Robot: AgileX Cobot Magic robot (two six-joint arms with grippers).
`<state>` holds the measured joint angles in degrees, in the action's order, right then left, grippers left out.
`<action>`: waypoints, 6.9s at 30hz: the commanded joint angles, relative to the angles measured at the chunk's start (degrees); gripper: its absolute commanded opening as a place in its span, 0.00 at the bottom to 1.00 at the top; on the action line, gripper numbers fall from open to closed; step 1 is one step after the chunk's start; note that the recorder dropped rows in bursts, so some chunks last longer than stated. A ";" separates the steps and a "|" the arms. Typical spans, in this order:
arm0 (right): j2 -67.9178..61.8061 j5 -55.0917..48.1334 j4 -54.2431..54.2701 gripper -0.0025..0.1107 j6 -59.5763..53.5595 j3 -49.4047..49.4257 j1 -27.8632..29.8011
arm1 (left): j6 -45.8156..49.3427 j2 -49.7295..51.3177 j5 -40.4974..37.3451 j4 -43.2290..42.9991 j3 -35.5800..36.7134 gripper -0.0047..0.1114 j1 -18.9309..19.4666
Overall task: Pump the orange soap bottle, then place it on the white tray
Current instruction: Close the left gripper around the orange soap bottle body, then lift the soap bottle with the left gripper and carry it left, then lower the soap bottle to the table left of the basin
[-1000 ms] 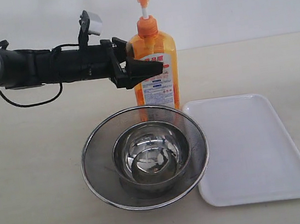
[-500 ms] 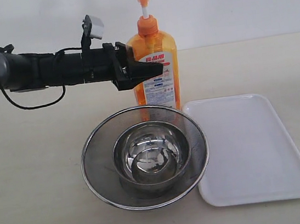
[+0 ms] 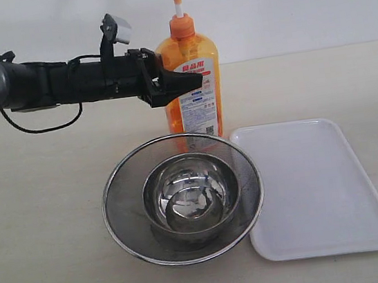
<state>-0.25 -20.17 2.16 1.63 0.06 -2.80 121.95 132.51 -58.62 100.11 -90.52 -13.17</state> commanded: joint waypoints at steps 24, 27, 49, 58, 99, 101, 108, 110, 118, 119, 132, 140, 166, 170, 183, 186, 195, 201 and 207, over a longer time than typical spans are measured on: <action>0.25 0.23 -0.01 0.03 -0.24 -0.06 0.33 | 0.25 -19.75 1.60 -0.16 15.42 0.08 10.80; 0.25 0.23 -0.01 0.03 -0.24 -0.06 0.33 | 0.25 -23.13 2.37 -0.16 18.81 0.08 12.02; 0.25 0.23 -0.01 0.03 -0.24 -0.06 0.33 | -7.61 -58.73 16.15 -0.16 46.87 0.08 15.46; 0.25 0.23 -0.01 0.03 -0.24 -0.06 0.33 | -14.99 -70.02 25.97 -0.16 53.35 0.08 15.46; 0.25 0.65 -0.01 0.03 -0.24 -0.06 0.33 | -20.42 -78.53 25.71 -0.16 59.97 0.08 15.36; 0.25 0.65 -0.01 0.03 -0.24 -0.06 0.33 | -23.27 -78.53 25.61 -1.32 59.97 0.08 15.36; 0.25 0.65 -0.01 0.03 -0.24 -0.06 0.33 | -41.37 -79.14 28.20 -18.28 57.35 0.08 15.26; 0.25 0.65 -0.01 0.03 -0.24 -0.06 0.33 | -46.54 -80.29 28.34 -22.77 55.96 0.08 15.13; 0.25 0.65 -0.01 0.03 -0.24 -0.06 0.33 | -78.76 -86.86 41.26 -55.56 53.82 0.08 6.75; 0.25 0.65 -0.01 0.03 -0.24 -0.06 0.33 | -85.14 -86.82 43.67 -61.32 53.93 0.08 3.67; 0.25 0.13 -0.01 0.03 -0.24 -0.06 0.33 | -122.42 -86.69 88.74 -95.24 78.19 0.08 -3.52; 0.25 0.13 -0.01 0.03 -0.24 -0.06 0.33 | -122.42 -82.92 94.96 -97.41 80.21 0.08 -3.52; 0.25 0.13 -0.01 0.03 -0.24 -0.06 0.33 | -124.75 -58.27 117.65 -100.62 81.11 0.08 -3.52; 0.25 0.13 -0.01 0.03 -0.24 -0.06 0.33 | -124.60 -54.58 121.22 -100.62 81.11 0.08 -3.52; 0.25 0.54 -0.01 0.03 -0.24 -0.06 0.33 | -122.72 -46.01 128.58 -101.18 81.11 0.08 -3.52; 0.25 0.54 -0.01 0.03 -0.24 -0.06 0.33 | -118.02 -45.34 128.58 -102.21 81.11 0.08 -3.52; 0.25 0.54 -0.01 0.03 -0.24 -0.06 0.33 | -114.07 -45.34 128.58 -107.03 80.43 0.08 -3.52; 0.25 0.54 -0.01 0.03 -0.24 -0.06 0.33 | -114.08 -45.34 126.16 -109.45 78.27 0.08 -3.52; 0.25 0.54 -0.01 0.03 -0.24 -0.06 0.33 | -109.46 -45.34 124.09 -108.62 77.72 0.08 -3.52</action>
<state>-0.25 -20.20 2.16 1.63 0.06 -2.80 10.01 87.60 62.17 -9.24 -12.00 -16.43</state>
